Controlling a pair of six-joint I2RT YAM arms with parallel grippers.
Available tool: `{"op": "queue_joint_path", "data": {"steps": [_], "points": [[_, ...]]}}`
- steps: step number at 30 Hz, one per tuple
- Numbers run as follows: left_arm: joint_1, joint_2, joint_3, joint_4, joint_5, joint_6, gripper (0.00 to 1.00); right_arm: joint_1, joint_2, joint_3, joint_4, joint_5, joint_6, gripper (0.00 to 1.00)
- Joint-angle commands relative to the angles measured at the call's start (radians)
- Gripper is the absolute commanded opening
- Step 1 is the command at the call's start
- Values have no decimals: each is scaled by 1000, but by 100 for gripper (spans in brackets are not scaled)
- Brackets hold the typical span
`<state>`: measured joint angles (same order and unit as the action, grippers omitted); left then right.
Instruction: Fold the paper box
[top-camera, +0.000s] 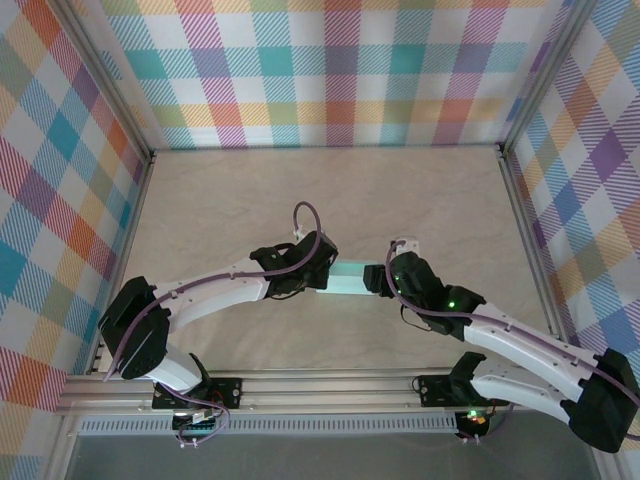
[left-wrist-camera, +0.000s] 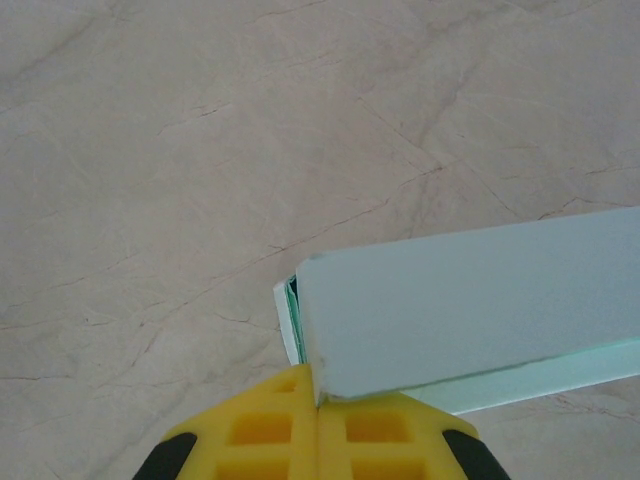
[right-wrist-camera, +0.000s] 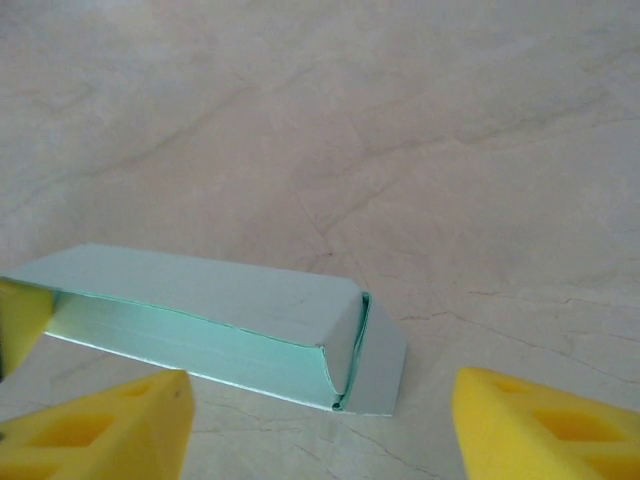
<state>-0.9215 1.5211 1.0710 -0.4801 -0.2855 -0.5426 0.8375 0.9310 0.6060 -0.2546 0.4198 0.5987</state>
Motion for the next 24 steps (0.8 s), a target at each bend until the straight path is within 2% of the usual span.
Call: {"op": "queue_joint_path", "data": {"steps": [1,6,11,20,24], "points": [[-10,34,-16,-82,6,-12,0,-22,8,41,-14,6,36,76],[-13,29,-17,-68,8,-14,0,-112,149,124,-47,-154,178,77],[-13,20,-18,-65,19,-2,0,-120,266,159,-22,-211,207,74],[-16,-4,-25,-66,49,19,13,-120,305,124,5,-222,247,63],[-16,-24,-32,-65,80,26,23,-121,308,116,3,-214,260,61]]}}
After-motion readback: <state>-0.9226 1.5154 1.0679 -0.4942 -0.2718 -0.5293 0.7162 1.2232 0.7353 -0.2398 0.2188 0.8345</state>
